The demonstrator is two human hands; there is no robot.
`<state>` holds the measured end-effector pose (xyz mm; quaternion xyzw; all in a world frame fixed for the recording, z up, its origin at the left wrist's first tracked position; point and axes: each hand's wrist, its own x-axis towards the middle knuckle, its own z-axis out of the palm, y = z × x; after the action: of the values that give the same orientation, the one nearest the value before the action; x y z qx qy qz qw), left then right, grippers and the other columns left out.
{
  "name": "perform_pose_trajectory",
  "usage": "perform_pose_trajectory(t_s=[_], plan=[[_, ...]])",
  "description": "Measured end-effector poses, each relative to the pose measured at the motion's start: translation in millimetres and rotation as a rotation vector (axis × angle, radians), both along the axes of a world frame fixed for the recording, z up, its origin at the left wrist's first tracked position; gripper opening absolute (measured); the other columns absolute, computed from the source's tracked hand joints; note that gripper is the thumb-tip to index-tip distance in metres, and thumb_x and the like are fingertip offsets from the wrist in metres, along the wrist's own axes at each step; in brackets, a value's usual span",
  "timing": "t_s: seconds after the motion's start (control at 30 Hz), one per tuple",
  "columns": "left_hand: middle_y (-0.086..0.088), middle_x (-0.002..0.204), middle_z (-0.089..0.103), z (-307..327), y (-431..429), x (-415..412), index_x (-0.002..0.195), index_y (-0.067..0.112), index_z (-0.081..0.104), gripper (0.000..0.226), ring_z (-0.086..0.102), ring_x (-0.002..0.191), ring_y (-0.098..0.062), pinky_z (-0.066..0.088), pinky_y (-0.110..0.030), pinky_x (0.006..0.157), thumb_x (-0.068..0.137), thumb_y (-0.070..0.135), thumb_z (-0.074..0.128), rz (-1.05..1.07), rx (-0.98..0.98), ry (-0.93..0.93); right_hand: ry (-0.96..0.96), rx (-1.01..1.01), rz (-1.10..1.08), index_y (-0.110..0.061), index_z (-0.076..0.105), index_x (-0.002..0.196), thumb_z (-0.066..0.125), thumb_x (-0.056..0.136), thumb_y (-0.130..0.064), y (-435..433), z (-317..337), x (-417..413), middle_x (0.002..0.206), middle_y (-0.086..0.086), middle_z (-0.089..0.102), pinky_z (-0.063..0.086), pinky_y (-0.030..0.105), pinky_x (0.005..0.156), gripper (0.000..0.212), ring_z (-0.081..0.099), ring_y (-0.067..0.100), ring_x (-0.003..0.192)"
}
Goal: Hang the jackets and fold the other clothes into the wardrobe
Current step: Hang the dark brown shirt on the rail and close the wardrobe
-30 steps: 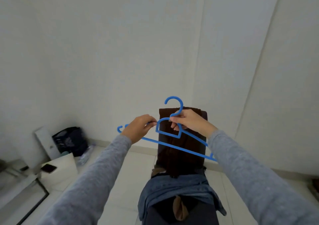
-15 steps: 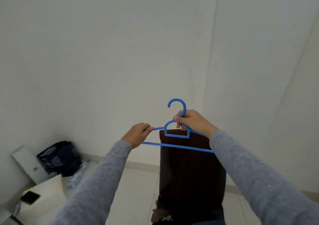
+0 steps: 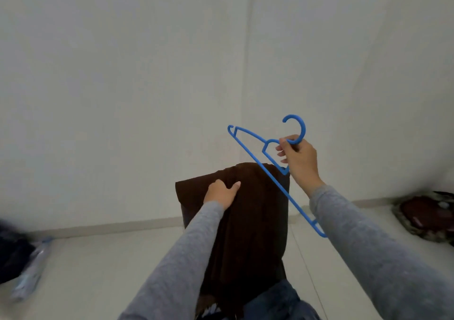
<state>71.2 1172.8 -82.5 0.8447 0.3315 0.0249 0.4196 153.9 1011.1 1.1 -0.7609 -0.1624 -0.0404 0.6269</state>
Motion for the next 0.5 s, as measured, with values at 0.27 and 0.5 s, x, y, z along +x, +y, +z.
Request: perform_pose_trajectory(t_s=[0.27, 0.5], plan=[[-0.011, 0.108, 0.064, -27, -5, 44, 0.103, 0.005, 0.061, 0.027, 0.060, 0.100, -0.026, 0.047, -0.033, 0.082, 0.091, 0.029, 0.058, 0.031, 0.006, -0.001, 0.039, -0.031, -0.125, -0.007, 0.060, 0.094, 0.054, 0.095, -0.020, -9, -12, 9, 0.082, 0.005, 0.065, 0.050, 0.012, 0.055, 0.014, 0.062, 0.009, 0.070], [-0.008, 0.105, 0.062, -68, -19, 26, 0.103, 0.007, 0.061, 0.022, 0.060, 0.099, -0.025, 0.050, -0.034, 0.087, 0.091, 0.025, 0.056, -0.330, 0.077, 0.139, 0.039, 0.070, -0.319, -0.013, 0.058, 0.086, 0.054, 0.095, -0.018, -2, -34, 8, 0.080, 0.003, 0.063, 0.049, 0.012, 0.054, 0.012, 0.062, -0.001, 0.059]])
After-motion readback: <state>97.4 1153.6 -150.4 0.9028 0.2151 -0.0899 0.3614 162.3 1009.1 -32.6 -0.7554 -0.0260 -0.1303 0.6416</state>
